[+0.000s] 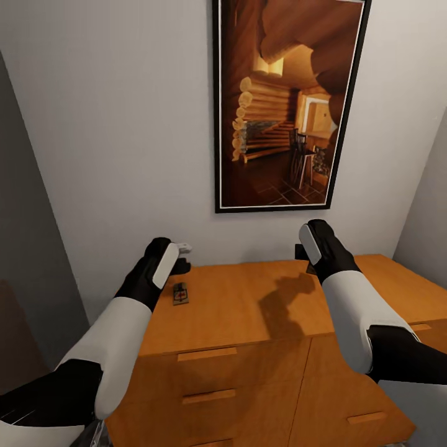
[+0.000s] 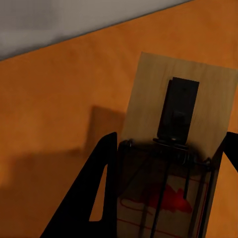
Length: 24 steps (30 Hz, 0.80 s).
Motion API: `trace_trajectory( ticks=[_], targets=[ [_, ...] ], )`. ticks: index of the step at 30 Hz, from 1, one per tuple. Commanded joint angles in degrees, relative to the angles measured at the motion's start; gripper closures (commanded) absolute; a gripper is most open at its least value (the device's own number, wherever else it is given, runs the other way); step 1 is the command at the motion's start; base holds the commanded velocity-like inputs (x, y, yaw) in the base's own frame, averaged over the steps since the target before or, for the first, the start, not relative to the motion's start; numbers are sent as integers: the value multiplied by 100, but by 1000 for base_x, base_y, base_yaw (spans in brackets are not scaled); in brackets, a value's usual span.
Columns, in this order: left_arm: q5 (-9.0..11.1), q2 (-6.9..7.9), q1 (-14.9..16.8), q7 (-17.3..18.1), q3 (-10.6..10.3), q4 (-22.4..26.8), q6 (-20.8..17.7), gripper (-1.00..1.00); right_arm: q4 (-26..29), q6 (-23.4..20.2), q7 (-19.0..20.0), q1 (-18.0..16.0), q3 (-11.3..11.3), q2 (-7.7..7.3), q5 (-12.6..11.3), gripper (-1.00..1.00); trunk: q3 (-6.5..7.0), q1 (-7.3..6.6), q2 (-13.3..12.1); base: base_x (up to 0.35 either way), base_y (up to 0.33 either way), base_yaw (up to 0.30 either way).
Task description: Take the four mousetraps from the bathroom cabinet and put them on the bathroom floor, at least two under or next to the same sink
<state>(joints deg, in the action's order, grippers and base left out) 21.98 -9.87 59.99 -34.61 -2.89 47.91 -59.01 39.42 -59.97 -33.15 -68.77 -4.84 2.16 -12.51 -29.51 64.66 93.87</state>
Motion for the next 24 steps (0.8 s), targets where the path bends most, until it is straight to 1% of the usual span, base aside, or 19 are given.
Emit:
trace_trajectory(
  ticks=[1,8,14,18,24],
  targets=[
    [62,2,4,-60,-11,20,-12,-100,5,-3,-56,-4,-17,4,-67,100,-7,0,3,0,0,0],
    [70,10,4,-63,1,42,-38,-100,4,-3,-52,-3,-17,9,-75,100,-7,0,3,0,0,0],
    [79,24,4,-67,-11,-37,-75,-100,4,-3,-52,-4,-17,8,-75,100,-7,0,3,0,0,0],
    [84,36,6,-65,-26,-156,-99,-100,4,-3,-51,-4,-17,9,-76,100,-7,0,3,0,0,0],
    [94,53,34,-58,-35,-520,-99,-100,4,-3,-51,-5,-17,6,-75,100,-7,0,3,0,0,0]
  ],
)
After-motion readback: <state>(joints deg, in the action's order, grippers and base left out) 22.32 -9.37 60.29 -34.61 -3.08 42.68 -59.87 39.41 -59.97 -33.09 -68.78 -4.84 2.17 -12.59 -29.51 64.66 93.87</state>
